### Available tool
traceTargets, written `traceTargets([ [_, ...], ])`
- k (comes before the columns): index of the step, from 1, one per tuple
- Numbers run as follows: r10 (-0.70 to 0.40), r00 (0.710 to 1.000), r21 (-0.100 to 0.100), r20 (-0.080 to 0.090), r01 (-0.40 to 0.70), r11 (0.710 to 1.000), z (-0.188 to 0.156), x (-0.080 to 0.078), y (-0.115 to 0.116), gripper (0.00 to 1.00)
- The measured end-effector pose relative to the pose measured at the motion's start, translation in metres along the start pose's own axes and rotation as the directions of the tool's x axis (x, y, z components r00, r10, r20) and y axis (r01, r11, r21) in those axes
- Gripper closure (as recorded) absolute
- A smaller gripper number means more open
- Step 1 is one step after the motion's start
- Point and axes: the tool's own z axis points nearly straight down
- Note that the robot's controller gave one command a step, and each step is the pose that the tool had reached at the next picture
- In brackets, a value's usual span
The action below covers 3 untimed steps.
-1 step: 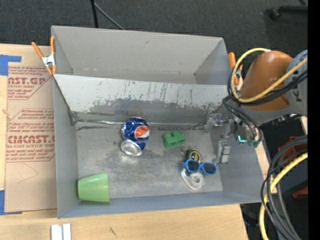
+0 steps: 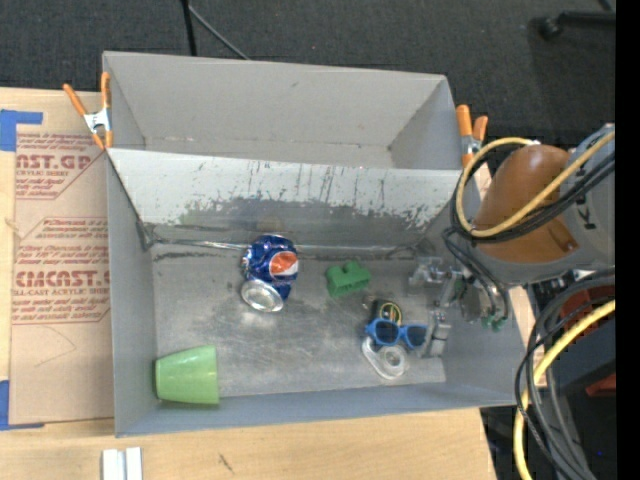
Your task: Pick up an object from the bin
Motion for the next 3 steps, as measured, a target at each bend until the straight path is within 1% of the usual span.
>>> traceTargets([
  [1, -0.072, 0.997, 0.001, 0.004, 0.072, 0.997, 0.044, 0.040, 0.033, 0.00],
  [2, -0.072, 0.997, 0.003, 0.009, 0.072, 0.997, 0.039, 0.037, 0.032, 1.00],
  [3, -0.070, 0.997, 0.002, 0.015, 0.070, 0.998, -0.104, 0.006, 0.029, 1.00],
])
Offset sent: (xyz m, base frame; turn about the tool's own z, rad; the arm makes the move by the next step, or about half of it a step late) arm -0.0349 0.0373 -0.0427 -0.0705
